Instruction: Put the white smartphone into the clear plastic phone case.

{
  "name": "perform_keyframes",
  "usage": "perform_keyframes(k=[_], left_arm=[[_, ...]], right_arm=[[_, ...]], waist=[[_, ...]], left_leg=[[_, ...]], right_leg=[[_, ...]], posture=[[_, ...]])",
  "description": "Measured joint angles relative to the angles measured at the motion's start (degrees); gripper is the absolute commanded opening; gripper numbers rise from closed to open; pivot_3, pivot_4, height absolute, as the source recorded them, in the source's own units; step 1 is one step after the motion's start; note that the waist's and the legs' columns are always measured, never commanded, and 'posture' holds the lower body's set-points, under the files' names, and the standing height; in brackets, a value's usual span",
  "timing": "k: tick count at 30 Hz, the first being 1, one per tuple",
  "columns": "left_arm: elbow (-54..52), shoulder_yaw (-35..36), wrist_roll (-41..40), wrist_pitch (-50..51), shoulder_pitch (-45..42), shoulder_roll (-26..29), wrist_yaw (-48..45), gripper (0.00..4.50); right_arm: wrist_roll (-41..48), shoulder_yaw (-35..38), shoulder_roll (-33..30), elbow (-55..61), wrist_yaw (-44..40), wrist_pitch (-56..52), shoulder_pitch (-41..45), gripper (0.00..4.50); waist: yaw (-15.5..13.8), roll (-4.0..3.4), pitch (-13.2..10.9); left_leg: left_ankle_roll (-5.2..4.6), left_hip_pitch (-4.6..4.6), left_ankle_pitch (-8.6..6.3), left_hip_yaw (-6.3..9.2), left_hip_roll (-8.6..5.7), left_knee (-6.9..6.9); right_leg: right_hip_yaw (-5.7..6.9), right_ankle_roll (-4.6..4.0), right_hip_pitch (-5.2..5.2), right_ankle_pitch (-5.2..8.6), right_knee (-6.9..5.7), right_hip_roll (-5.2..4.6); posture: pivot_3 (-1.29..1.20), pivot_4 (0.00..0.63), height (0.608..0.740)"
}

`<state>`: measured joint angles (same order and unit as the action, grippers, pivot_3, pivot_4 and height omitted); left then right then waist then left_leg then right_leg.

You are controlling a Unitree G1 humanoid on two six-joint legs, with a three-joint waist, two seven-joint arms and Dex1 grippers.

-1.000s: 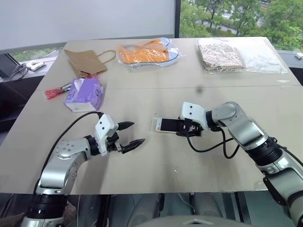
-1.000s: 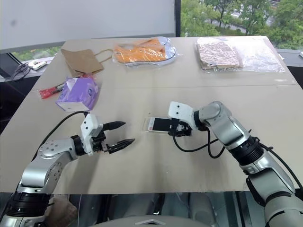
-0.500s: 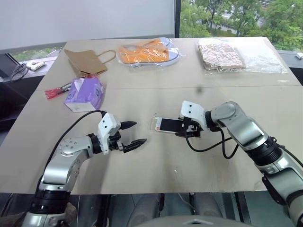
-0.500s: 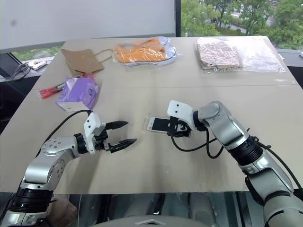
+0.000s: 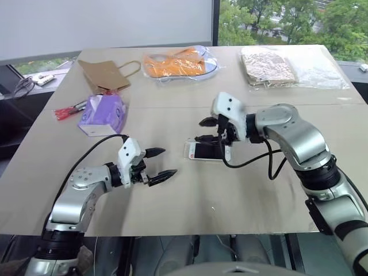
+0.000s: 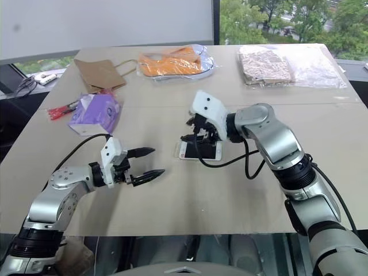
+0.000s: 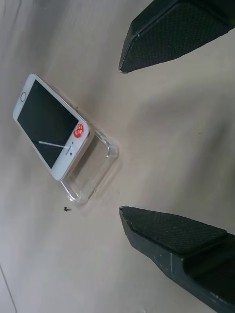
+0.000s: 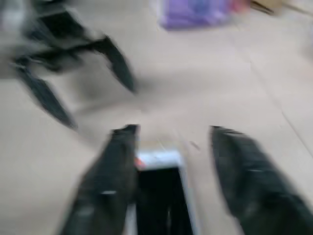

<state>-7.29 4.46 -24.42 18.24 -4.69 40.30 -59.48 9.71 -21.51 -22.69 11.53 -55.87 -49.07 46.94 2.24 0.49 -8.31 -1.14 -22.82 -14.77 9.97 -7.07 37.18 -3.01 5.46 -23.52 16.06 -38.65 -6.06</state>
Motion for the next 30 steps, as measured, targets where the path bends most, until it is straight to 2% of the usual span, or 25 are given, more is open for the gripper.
perform_keyframes(k=[2,3,10,19,25,30], left_arm=[[1.34,0.0,0.22,-0.09,-1.02,0.38,-0.57,4.5],[1.53,0.0,0.3,-0.17,-1.41,0.46,-0.75,4.5],[1.91,-0.01,0.7,-1.51,-1.7,0.65,-1.79,4.5],[2.3,-0.01,0.96,-2.34,-1.27,0.66,-2.0,4.5],[2.3,-0.03,1.69,-2.29,-1.9,0.66,-2.0,4.5],[2.42,-0.04,1.76,-2.21,-2.36,0.72,-2.01,4.5]], right_arm=[[-1.14,-2.87,1.78,-4.51,0.89,1.82,-0.42,0.31],[-1.6,-3.89,2.53,-6.24,1.28,2.45,-0.46,0.08],[-7.38,-10.59,4.86,-17.62,2.64,10.63,-0.3,0.08],[-13.66,-13.54,5.67,-25.37,1.94,21.4,2.27,0.08],[-18.73,-15.48,5.61,-26.03,1.81,28.09,1.38,0.08],[-20.4,-15.1,5.77,-26.05,1.84,32.74,-0.61,0.08]], waist=[[-0.01,0.0,0.0],[0.03,0.0,-0.01],[0.5,0.0,0.0],[0.28,0.02,0.2],[0.3,-0.02,0.75],[0.24,-0.02,0.88]], left_leg=[[0.0,0.0,0.0,-0.02,-0.02,0.04],[0.0,0.0,0.0,-0.02,-0.03,0.05],[0.0,0.0,0.0,-0.07,-0.02,0.03],[0.01,0.16,0.01,-0.07,-0.02,0.04],[0.01,0.28,0.0,-0.07,-0.02,0.03],[-0.01,1.0,-0.01,-0.12,-0.01,-0.2]], right_leg=[[-0.01,0.0,0.0,0.0,-0.06,-0.01],[-0.02,0.0,-0.02,0.0,-0.08,-0.02],[0.0,0.0,-0.13,0.0,-0.17,-0.02],[0.01,0.0,0.0,0.0,-0.2,0.0],[0.01,0.0,0.08,0.0,-0.21,0.02],[-0.01,0.0,0.73,0.01,-0.08,0.02]], posture=[[0.0,0.15,0.74],[0.0,0.15,0.74],[0.0,0.15,0.74],[0.0,0.15,0.74],[0.0,0.15,0.74],[0.0,0.15,0.74]])
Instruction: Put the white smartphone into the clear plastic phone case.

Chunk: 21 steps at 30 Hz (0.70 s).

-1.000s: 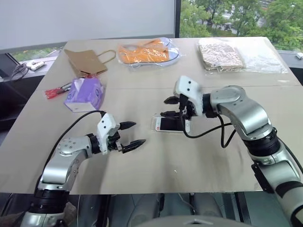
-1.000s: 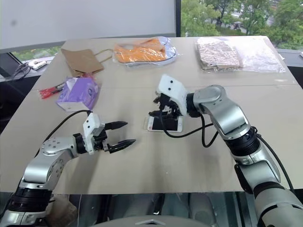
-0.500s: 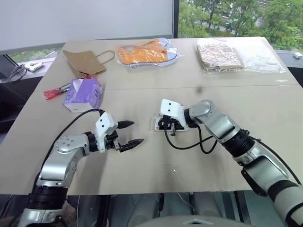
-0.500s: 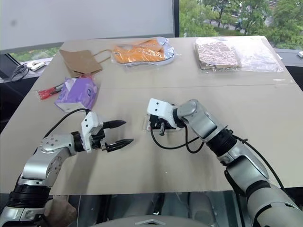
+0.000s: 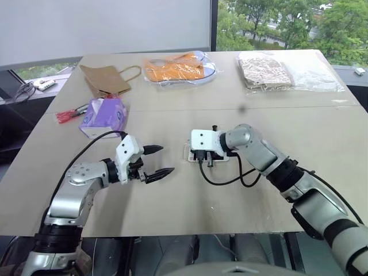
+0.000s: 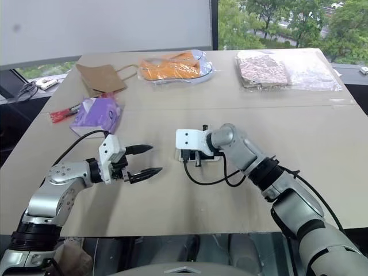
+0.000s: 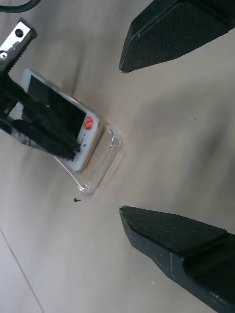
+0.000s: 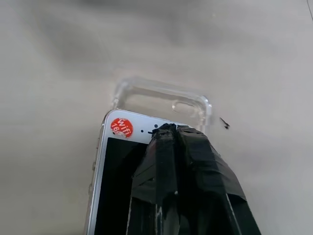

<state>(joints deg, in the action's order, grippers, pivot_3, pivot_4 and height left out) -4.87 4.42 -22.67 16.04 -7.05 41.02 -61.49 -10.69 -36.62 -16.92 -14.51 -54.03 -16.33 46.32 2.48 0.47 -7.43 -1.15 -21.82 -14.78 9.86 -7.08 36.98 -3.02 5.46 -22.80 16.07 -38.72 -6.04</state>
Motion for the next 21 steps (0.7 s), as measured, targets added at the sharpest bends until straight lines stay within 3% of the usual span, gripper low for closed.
perform_keyframes(k=[9,14,21], left_arm=[[0.01,-0.43,0.02,0.65,-0.39,-0.01,0.05,4.5],[0.37,-0.42,0.02,0.36,-0.37,0.0,-0.05,4.5],[1.34,-0.28,0.06,-0.15,0.73,0.11,-0.07,4.5]], right_arm=[[-3.3,1.09,1.7,-3.73,1.24,5.86,-0.82,0.08],[-0.6,6.95,4.27,-5.22,3.81,0.25,-1.84,0.08],[5.34,14.49,1.47,3.15,2.45,-9.24,-5.66,0.08]], waist=[[-0.05,0.07,0.21],[-0.14,-0.01,0.19],[-0.3,-0.04,0.05]], left_leg=[[0.0,0.17,0.0,0.01,0.03,-0.05],[0.0,0.15,0.0,0.03,0.03,-0.05],[0.01,-0.25,0.01,0.08,0.02,-0.11]], right_leg=[[-0.01,0.0,0.13,0.0,-0.03,0.04],[-0.01,-0.01,0.11,0.0,-0.07,0.05],[0.03,-0.01,-0.21,-0.01,0.15,0.01]], posture=[[0.0,0.15,0.74],[0.0,0.15,0.74],[0.0,0.15,0.74]])
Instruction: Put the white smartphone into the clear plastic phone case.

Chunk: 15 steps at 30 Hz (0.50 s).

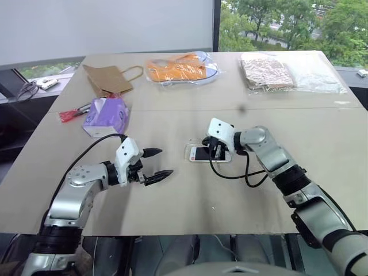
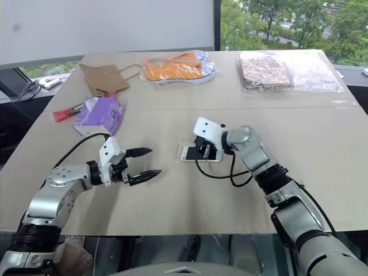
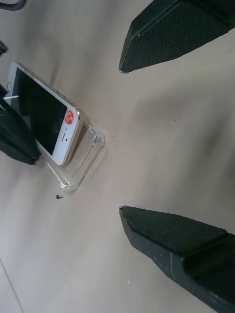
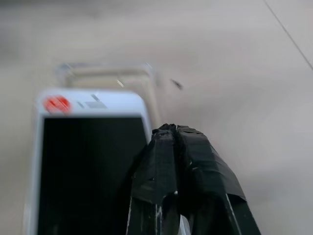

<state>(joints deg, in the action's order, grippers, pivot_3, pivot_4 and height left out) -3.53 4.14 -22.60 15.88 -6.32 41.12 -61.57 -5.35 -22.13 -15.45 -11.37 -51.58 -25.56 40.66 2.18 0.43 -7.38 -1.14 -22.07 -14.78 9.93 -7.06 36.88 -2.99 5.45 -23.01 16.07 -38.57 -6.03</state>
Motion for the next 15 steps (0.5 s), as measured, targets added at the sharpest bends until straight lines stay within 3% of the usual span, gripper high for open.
perform_keyframes(k=[3,6,10,15], left_arm=[[-0.37,-0.09,-0.11,0.61,-0.38,0.11,0.01,4.5],[-0.62,0.03,-0.18,1.89,-0.68,0.58,0.05,4.5],[-1.44,-0.01,-0.18,2.81,-1.37,0.69,0.11,4.5],[-3.23,-0.1,-0.62,4.63,-1.9,0.67,0.62,4.5]], right_arm=[[5.61,1.96,-2.58,15.17,-3.51,-7.67,-1.81,0.08],[9.53,0.09,-7.11,24.46,-7.99,-13.22,-4.66,0.08],[10.52,-3.84,-8.91,25.78,-8.94,-15.43,-6.6,0.08],[7.67,-6.98,-9.46,18.28,-7.54,-12.14,-5.36,0.08]], waist=[[0.46,-0.03,-0.04],[0.19,-0.02,-0.04],[0.25,-0.01,-0.07],[0.21,0.01,-0.08]], left_leg=[[0.02,-0.68,0.01,0.0,0.01,0.07],[0.01,-0.71,0.01,0.01,0.01,0.09],[0.01,-0.71,0.01,-0.03,0.0,0.17],[0.01,-0.7,0.01,-0.04,0.0,0.19]], right_leg=[[-0.01,0.0,-0.68,0.0,-0.17,-0.02],[0.07,0.0,-0.65,0.0,-0.05,-0.04],[0.05,0.0,-0.65,0.0,-0.16,-0.05],[0.04,0.0,-0.65,0.0,-0.17,-0.05]], posture=[[0.0,0.15,0.74],[0.0,0.15,0.74],[0.0,0.15,0.74],[0.0,0.15,0.74]])
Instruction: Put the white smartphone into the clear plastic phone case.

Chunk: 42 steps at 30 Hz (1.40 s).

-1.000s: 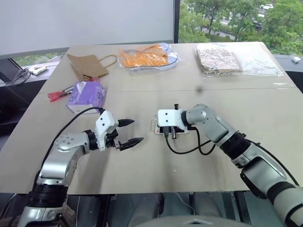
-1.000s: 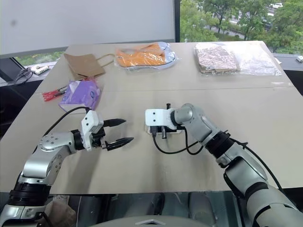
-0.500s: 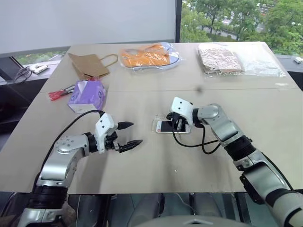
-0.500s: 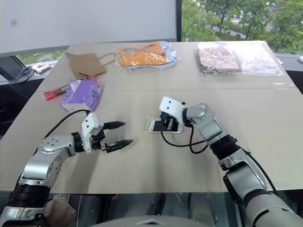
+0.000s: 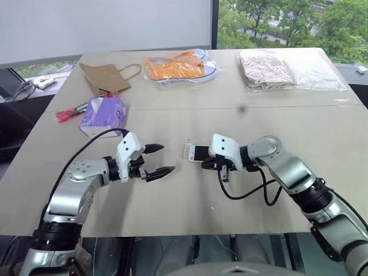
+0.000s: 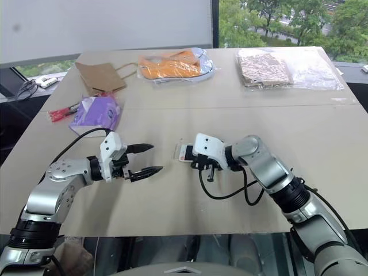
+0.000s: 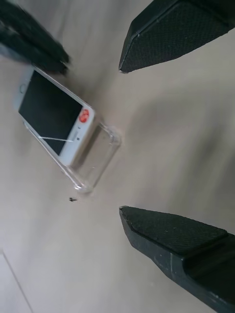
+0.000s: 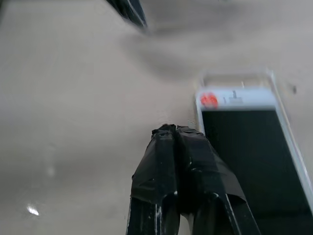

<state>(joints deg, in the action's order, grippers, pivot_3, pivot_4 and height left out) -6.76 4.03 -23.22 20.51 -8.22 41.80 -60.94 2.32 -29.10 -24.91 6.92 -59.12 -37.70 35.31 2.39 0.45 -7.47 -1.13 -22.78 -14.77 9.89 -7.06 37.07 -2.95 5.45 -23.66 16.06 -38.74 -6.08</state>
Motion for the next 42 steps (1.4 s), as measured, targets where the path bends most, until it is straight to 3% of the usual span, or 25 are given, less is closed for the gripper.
perform_keyframes(k=[8,14,21,25,32,42], left_arm=[[-1.73,0.01,-0.58,1.54,0.07,-0.01,0.97,4.5],[-1.75,0.14,-0.69,1.63,0.53,-0.01,1.17,4.5],[-1.76,0.3,-0.87,1.61,0.88,-0.01,1.19,4.5],[-1.72,0.59,-1.16,1.59,1.46,-0.01,1.2,4.5],[-0.62,0.83,-1.27,1.84,-0.98,0.0,1.91,4.5],[1.29,0.85,0.14,1.6,-1.03,0.26,2.73,4.5]], right_arm=[[-2.04,-0.28,2.96,-7.3,3.17,2.99,3.37,0.08],[2.18,0.36,0.49,-1.57,-1.67,0.55,2.53,0.08],[9.89,9.02,7.41,-1.0,2.22,-4.66,7.86,0.08],[5.07,8.56,8.31,-11.5,7.71,-0.03,10.56,0.08],[-0.66,2.54,10.29,-23.87,7.81,8.32,11.46,0.08],[-7.68,-2.62,11.38,-27.63,4.72,14.0,13.78,0.08]], waist=[[-0.04,0.02,-0.02],[-0.02,0.03,-0.05],[-0.03,0.01,-0.08],[-0.16,0.02,-0.08],[0.53,0.0,-0.11],[1.49,0.03,0.04]], left_leg=[[0.0,0.0,0.0,0.0,0.0,0.01],[0.0,-0.02,0.0,0.02,0.0,0.01],[0.0,-0.02,0.0,0.02,0.0,0.02],[0.0,-0.02,0.0,0.02,0.0,0.02],[0.01,-0.03,0.0,-0.01,-0.01,0.03],[0.01,0.35,0.0,0.0,0.0,0.02]], right_leg=[[0.0,0.0,0.0,0.0,-0.01,0.01],[0.02,0.0,0.0,0.0,0.0,-0.01],[0.01,0.0,0.0,0.0,-0.02,0.01],[0.04,-0.01,-0.01,0.0,-0.02,0.0],[-0.01,-0.01,-0.04,0.0,-0.05,0.01],[-0.02,-0.01,0.27,0.0,-0.09,0.04]], posture=[[0.0,0.15,0.74],[0.0,0.15,0.74],[0.0,0.15,0.74],[0.0,0.15,0.74],[0.0,0.15,0.74],[0.0,0.15,0.74]])
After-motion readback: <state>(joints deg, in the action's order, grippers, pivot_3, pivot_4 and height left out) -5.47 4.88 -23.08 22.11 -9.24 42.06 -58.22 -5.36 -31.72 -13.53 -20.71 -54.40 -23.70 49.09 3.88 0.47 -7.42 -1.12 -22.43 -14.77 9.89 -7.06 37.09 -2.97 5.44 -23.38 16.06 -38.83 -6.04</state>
